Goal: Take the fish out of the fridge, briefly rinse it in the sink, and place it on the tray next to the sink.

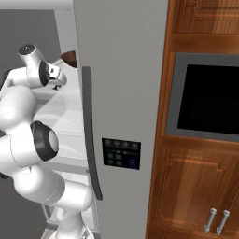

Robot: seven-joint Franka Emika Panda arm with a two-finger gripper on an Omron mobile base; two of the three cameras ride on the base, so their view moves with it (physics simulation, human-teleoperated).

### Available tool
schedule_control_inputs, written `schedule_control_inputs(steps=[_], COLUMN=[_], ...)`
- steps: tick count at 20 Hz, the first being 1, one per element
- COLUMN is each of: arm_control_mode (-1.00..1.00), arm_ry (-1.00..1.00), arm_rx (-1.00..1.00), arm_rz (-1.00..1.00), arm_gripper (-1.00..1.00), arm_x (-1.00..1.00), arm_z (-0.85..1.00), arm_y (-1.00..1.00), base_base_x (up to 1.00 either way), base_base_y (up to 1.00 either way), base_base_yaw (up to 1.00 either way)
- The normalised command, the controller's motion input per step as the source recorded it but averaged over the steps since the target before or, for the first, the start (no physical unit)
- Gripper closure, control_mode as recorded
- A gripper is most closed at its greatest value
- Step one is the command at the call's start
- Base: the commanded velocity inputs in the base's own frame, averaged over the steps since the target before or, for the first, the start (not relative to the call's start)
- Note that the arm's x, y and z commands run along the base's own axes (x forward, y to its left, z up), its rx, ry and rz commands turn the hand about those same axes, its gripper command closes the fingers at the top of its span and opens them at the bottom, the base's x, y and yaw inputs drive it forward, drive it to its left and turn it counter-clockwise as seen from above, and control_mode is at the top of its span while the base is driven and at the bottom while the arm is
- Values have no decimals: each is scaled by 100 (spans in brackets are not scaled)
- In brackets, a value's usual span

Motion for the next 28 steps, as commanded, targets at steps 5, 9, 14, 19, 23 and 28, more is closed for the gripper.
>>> schedule_control_inputs(steps=[5, 9, 14, 19, 23, 28], arm_control_mode=[-100, -100, -100, -100, -100, -100], arm_ry=[0, 0, 0, 0, 0, 0], arm_rx=[-7, -3, 0, 0, 0, 0], arm_rz=[0, 0, 0, 0, 0, 0], arm_gripper=[-100, -100, -100, -100, 100, 100], arm_x=[21, 31, 51, 64, 56, 14], arm_z=[-22, -17, -9, -12, -28, -10], arm_y=[0, 0, 0, 0, 0, 0], base_base_x=[0, 0, 0, 0, 0, 0], base_base_y=[0, 0, 0, 0, 0, 0], base_base_yaw=[0, 0, 0, 0, 0, 0])
